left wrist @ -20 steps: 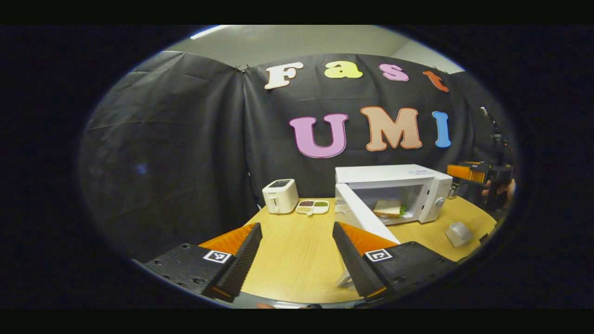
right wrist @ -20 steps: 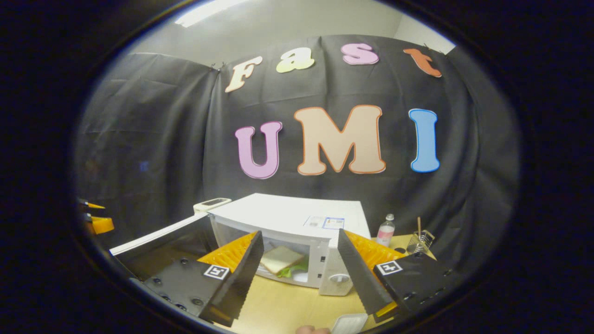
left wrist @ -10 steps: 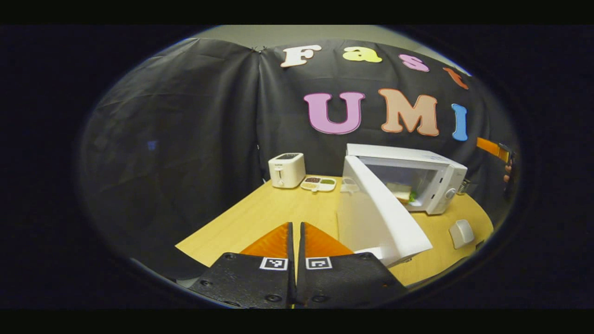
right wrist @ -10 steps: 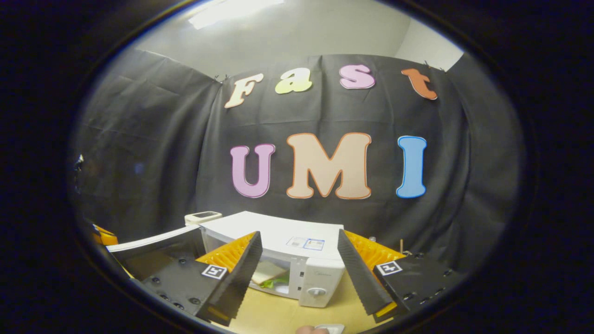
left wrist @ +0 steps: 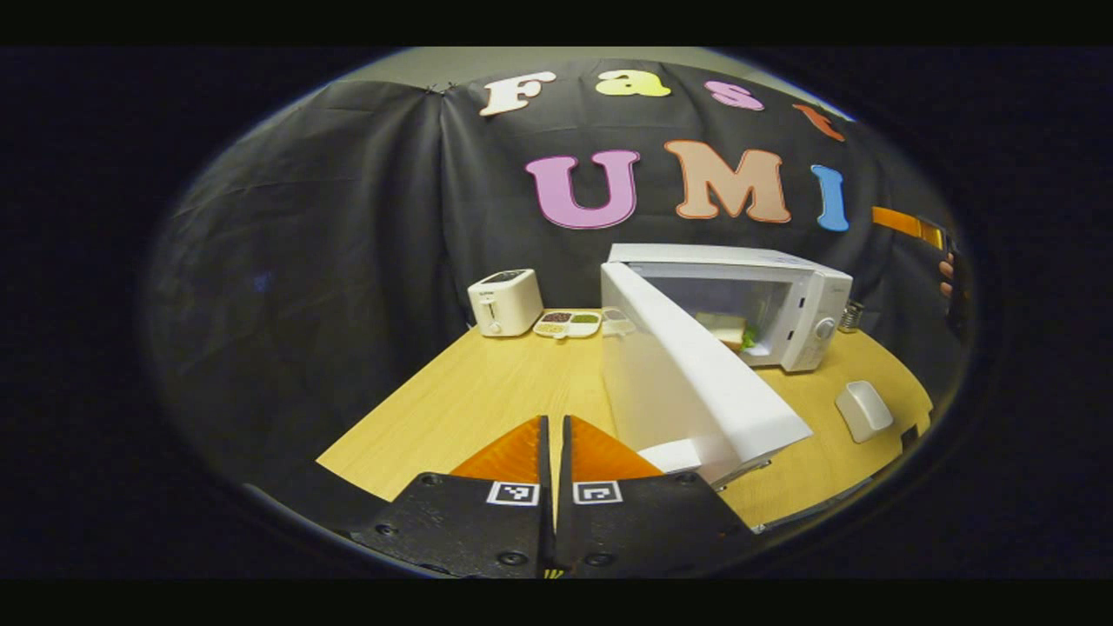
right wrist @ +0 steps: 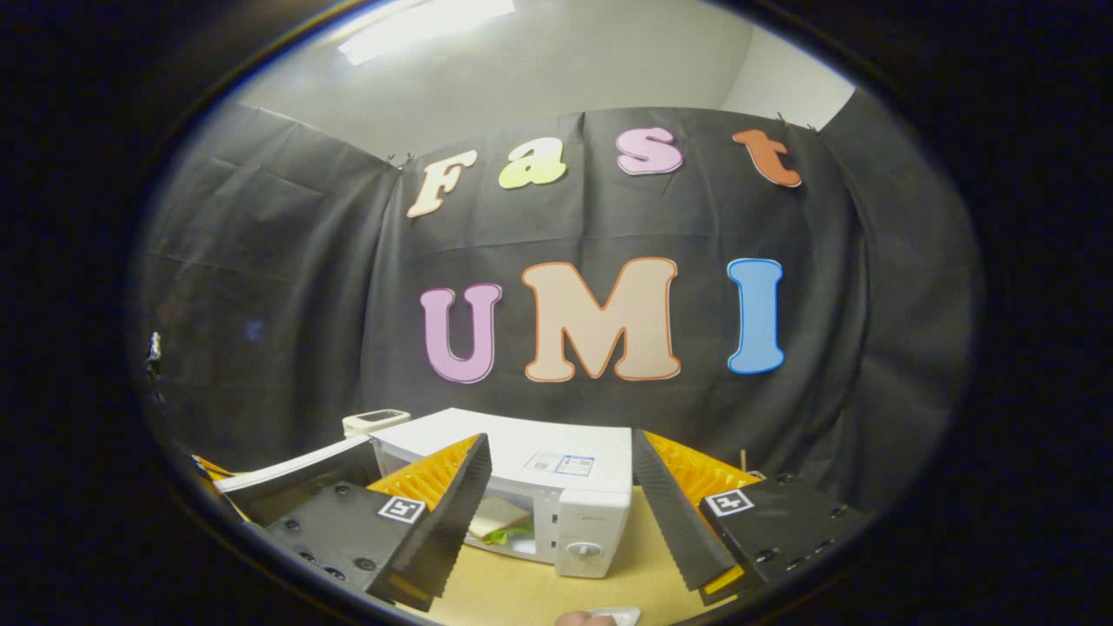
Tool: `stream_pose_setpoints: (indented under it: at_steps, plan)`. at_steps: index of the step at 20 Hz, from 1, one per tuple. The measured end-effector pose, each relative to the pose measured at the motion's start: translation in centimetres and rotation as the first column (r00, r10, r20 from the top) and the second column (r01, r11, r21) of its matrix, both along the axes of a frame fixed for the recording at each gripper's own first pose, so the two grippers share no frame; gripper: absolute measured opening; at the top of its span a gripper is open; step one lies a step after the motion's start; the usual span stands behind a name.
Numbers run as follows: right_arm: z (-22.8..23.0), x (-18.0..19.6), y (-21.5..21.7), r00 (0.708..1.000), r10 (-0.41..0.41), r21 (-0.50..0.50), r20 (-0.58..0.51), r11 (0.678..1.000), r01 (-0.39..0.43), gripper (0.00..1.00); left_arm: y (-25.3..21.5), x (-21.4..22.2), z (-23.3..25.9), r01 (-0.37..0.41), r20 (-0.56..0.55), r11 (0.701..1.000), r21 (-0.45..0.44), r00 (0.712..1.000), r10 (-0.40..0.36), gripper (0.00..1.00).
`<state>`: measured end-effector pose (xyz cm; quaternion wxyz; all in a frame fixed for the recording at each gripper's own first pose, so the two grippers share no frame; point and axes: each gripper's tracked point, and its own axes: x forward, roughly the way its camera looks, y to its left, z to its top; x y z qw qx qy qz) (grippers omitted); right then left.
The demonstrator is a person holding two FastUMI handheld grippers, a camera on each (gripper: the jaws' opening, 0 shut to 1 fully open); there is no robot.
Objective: Open the microwave oven with the left hand, put the food in, and close the microwave oven.
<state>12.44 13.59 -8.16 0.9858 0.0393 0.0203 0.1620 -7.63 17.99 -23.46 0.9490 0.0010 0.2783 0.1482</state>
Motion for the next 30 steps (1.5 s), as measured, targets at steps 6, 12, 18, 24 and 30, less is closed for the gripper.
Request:
stream_pose_setpoints:
  at_steps: [6, 12, 18, 24, 30]
  plan:
    - [2.0, -0.7, -1.9, 0.999, -0.029, -0.001, 0.014, 1.000, 0.029, 0.92, -2.9, 1.0, -0.2, 0.071, 0.002, 0.997, -0.005, 0.998, -0.071, 0.00]
    - [3.2, -1.7, -3.9, 0.997, -0.058, -0.024, 0.045, 0.998, 0.059, 1.00, -5.2, 2.7, -0.1, 0.131, 0.016, 0.991, -0.014, 0.991, -0.131, 0.00]
    - [4.1, -2.6, -6.0, 0.995, -0.086, -0.031, 0.058, 0.996, 0.088, 0.92, -7.3, 3.9, -0.1, 0.180, 0.028, 0.984, -0.020, 0.983, -0.179, 0.00]
    - [4.2, -3.4, -7.6, 0.993, -0.105, -0.041, 0.062, 0.993, 0.107, 0.93, -9.1, 5.3, -0.4, 0.221, 0.022, 0.975, -0.007, 0.975, -0.221, 0.00]
    - [3.7, -4.4, -8.9, 0.993, -0.107, -0.047, 0.048, 0.993, 0.110, 0.92, -11.1, 7.5, -0.8, 0.264, 0.010, 0.964, -0.010, 0.965, -0.264, 0.00]
